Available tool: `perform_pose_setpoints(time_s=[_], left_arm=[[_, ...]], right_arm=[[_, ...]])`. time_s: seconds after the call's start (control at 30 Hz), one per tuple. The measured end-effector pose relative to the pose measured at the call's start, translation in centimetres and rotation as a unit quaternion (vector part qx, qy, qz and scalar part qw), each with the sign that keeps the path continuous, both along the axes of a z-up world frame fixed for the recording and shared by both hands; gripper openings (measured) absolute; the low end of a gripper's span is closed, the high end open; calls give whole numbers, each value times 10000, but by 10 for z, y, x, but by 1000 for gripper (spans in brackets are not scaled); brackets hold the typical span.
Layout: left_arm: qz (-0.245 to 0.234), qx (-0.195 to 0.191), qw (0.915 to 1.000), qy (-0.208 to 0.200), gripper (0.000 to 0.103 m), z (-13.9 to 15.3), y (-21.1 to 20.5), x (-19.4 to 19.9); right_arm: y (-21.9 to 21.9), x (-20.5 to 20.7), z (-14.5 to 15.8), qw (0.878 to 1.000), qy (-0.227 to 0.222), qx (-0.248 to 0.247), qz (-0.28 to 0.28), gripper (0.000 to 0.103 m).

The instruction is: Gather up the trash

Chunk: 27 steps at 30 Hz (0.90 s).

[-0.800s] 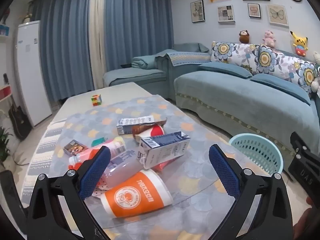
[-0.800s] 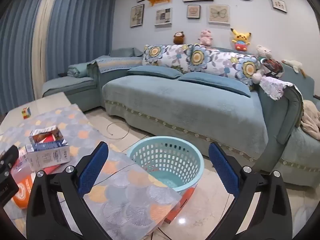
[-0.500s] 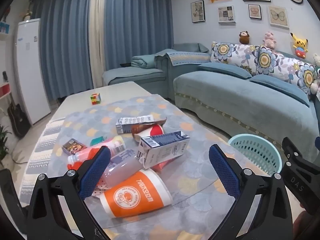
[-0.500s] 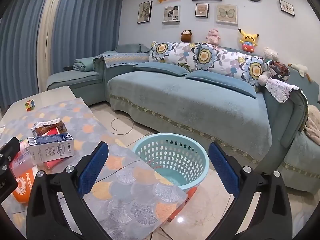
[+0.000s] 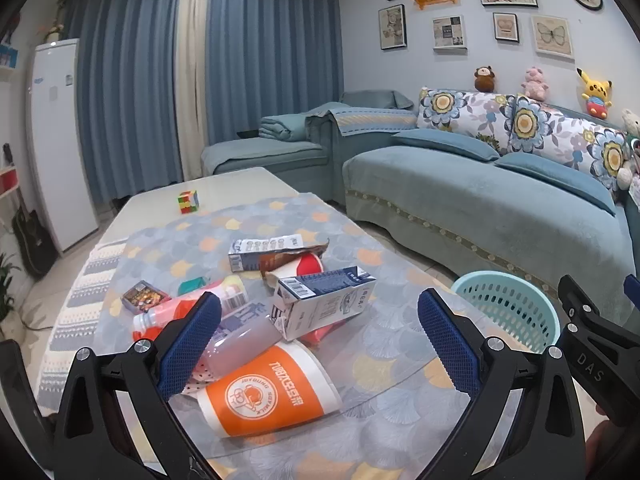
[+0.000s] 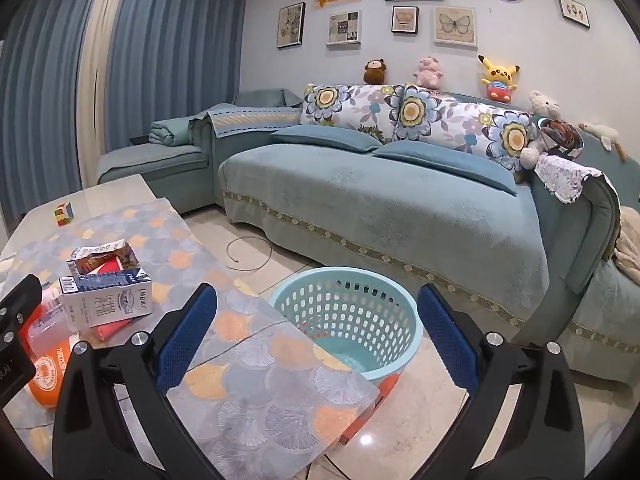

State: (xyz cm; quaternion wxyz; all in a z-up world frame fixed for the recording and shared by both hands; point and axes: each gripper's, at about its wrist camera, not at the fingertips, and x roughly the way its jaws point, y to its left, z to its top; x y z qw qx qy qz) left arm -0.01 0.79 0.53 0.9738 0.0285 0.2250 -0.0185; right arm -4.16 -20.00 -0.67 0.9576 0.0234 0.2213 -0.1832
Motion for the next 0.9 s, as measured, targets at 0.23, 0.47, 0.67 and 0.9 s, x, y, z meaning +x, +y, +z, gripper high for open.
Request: perform_pose_setpoints(time_s=[0.23,0.47,0.67,0.9], left_arm=[[-11,-78,10000,-9,96,0,5,3],[-18,-166,9999,9,96,0,10,10],[-16,-154,9999,-27,96,-1,9,3],[-15,-160,9999,-31,95,-1,8,3]], right_arm=[[3,1,-1,10000,24,54,20,95],[2,1,-1,9999,44,94,26,95],[2,1,-1,9999,43,100,28,95],[1,3,-2,9998,95,159,42,95]])
